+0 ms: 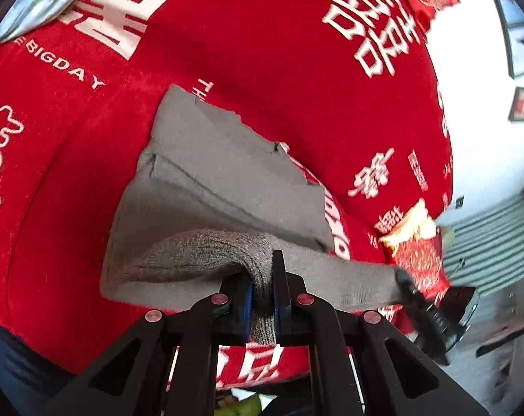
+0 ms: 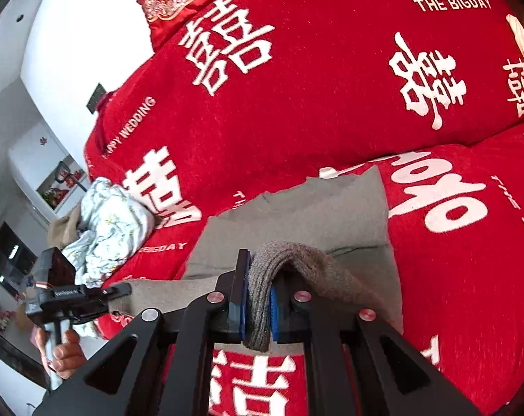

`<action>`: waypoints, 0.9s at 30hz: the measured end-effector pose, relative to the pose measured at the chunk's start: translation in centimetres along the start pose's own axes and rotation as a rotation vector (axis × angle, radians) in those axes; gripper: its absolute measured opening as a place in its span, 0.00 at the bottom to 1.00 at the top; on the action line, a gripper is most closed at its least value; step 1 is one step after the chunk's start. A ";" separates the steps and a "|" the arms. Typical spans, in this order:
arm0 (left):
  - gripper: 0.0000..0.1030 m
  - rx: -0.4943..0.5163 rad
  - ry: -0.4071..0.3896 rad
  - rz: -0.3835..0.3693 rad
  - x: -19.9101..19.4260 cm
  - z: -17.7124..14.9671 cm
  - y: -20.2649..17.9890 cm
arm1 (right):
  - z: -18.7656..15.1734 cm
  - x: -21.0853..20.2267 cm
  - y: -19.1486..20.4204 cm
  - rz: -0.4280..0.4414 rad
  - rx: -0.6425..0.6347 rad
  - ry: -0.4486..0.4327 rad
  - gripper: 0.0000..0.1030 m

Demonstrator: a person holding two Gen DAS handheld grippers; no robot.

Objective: Fold small clothes
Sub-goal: 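Fold the held hem over toward the collar with both grippers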

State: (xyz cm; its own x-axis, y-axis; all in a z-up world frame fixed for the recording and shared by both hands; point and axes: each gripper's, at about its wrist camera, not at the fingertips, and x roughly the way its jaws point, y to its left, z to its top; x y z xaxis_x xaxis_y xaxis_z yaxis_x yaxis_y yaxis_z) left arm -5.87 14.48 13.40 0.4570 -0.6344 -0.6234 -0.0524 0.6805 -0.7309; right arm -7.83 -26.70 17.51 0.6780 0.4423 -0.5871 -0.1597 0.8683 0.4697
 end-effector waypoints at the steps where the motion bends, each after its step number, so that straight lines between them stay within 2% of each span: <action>1: 0.09 -0.001 -0.006 0.021 0.5 0.8 0.0 | 0.5 0.7 -0.3 -0.010 -0.003 0.007 0.10; 5: 0.09 -0.012 -0.003 0.047 2.4 2.6 -0.1 | 1.7 2.5 -0.7 -0.015 -0.006 0.027 0.10; 15: 0.09 0.053 -0.032 0.102 4.1 6.0 -2.2 | 4.6 5.8 -2.7 -0.020 0.042 0.034 0.10; 21: 0.09 0.098 -0.018 0.162 6.3 7.6 -3.4 | 5.1 7.9 -4.8 -0.061 0.091 0.058 0.10; 27: 0.09 0.123 -0.014 0.174 7.7 9.0 -4.4 | 6.0 9.3 -5.8 -0.091 0.114 0.061 0.10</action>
State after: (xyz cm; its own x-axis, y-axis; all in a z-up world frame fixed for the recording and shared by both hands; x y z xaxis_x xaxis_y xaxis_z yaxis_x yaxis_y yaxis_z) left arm 5.86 9.91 14.33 0.4628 -0.4991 -0.7326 -0.0230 0.8194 -0.5728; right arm 3.69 -28.97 13.33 0.6405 0.3789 -0.6680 -0.0145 0.8756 0.4827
